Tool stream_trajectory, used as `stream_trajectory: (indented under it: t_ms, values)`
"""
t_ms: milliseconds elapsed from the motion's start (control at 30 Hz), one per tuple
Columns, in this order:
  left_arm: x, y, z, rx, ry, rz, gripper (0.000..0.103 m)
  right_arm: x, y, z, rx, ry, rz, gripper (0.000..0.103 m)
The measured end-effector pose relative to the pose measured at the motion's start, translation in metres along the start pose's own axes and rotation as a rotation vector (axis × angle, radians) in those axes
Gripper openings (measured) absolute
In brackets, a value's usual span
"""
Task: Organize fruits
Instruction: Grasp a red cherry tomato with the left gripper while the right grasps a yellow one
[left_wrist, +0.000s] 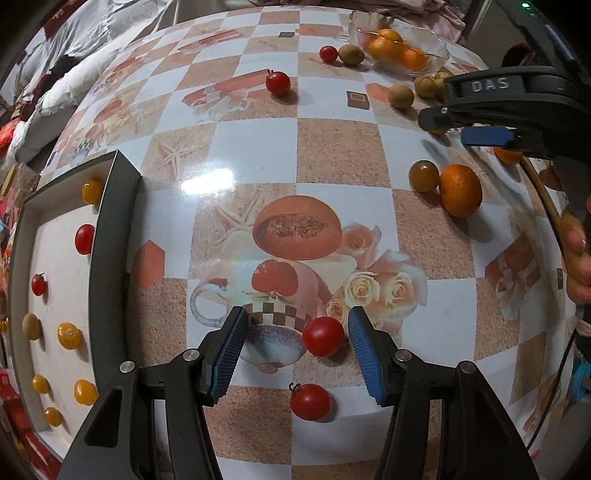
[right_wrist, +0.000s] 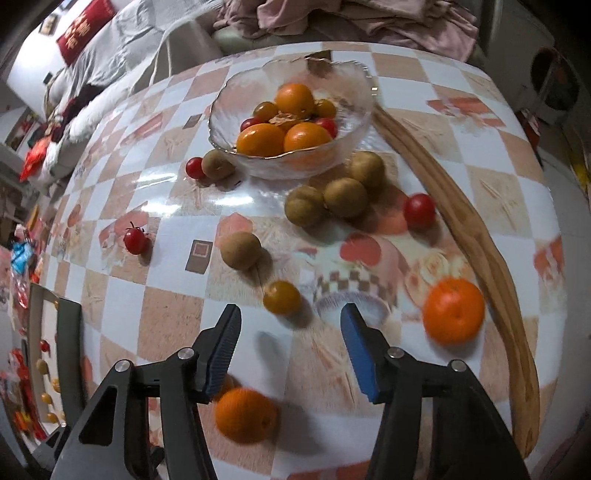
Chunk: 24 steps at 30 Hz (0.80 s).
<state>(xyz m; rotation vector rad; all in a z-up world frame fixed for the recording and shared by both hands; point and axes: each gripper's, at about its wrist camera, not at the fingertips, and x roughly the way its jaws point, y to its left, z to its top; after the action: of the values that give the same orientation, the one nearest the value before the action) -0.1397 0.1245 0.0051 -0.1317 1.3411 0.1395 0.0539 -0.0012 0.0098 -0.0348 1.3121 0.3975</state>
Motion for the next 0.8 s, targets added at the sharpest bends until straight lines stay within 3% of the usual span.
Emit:
stream_trajectory:
  t_ms: [100, 167, 233, 300, 433, 633, 800]
  values:
    - [0.001, 0.0, -0.001, -0.008, -0.001, 0.007, 0.058, 0.003, 0.006, 0.004, -0.037, -0.009, -0.018, 0.056]
    - [0.001, -0.001, 0.0, -0.011, -0.003, 0.011, 0.058, 0.005, 0.009, 0.006, -0.053, -0.012, -0.024, 0.049]
    - [0.002, -0.001, -0.002, -0.012, -0.004, 0.016, 0.058, 0.005, 0.011, 0.008, -0.065, -0.016, -0.033, 0.033]
    - [0.002, -0.003, -0.002, -0.008, -0.004, 0.024, 0.058, 0.006, 0.013, 0.008, -0.075, -0.019, -0.031, 0.024]
    - [-0.001, -0.012, -0.002, -0.001, 0.002, 0.036, 0.057, 0.003, 0.008, 0.005, -0.062, -0.017, -0.005, 0.024]
    - [-0.007, -0.021, -0.007, 0.034, 0.001, -0.003, 0.024, -0.011, -0.002, -0.009, -0.032, -0.018, 0.028, 0.024]
    - [-0.011, -0.021, -0.006, 0.039, -0.008, -0.054, 0.023, -0.029, -0.005, -0.025, -0.011, -0.023, 0.052, 0.024]
